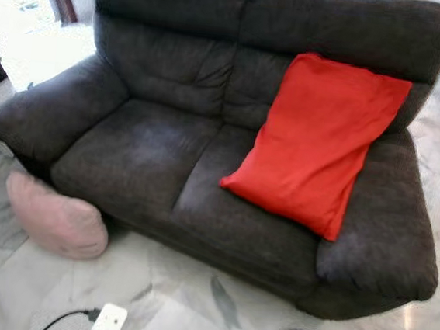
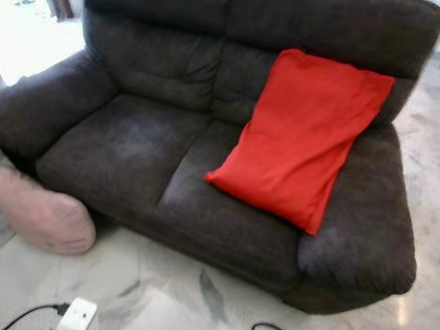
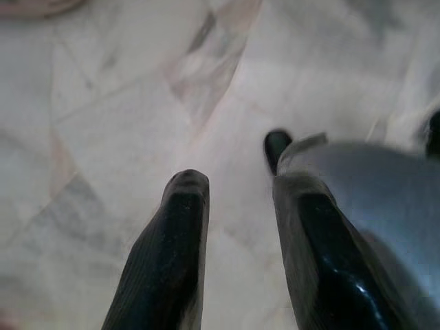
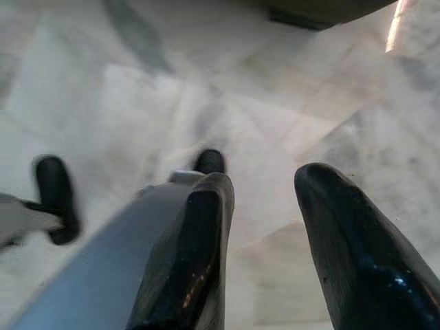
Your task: Move the pillow to the sofa from floor
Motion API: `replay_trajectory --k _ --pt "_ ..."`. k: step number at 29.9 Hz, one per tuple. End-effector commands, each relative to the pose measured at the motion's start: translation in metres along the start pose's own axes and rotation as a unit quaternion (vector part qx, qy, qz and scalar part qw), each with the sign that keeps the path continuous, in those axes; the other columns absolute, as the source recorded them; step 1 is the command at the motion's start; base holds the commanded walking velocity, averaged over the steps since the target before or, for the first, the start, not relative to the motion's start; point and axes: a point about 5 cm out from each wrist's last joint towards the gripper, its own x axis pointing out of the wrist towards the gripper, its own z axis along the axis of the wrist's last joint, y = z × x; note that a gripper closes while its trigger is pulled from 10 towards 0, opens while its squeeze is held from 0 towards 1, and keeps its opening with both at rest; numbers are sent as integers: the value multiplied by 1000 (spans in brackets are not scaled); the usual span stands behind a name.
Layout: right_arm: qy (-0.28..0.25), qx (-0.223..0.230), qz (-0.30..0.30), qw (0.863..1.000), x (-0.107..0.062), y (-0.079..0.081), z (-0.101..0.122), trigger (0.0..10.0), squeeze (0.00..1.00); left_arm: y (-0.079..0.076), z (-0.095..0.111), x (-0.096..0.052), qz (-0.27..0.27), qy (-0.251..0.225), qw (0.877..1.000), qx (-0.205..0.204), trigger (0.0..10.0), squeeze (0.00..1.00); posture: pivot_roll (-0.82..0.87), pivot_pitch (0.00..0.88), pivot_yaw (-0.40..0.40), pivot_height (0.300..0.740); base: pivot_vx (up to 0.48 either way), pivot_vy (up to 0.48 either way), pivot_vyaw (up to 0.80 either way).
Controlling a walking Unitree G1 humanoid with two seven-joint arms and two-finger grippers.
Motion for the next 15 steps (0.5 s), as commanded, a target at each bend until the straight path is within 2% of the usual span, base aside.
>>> replay_trajectory --k 1,3,15 --pt "13 1 -12 1000 -1 -12 -8 10000 0 -1 3 1 -1 0 1000 0 10000 0 41 81 20 740 0 360 -800" --pt "13 0 -12 1000 -1 -12 -8 10000 0 -1 3 1 -1 0 1000 0 10000 0 41 81 20 740 0 360 -800" --pt "15 -1 -10 1000 -2 -12 -12 10000 0 -2 3 1 -2 1 1000 -2 10000 0 41 87 20 740 0 363 0"
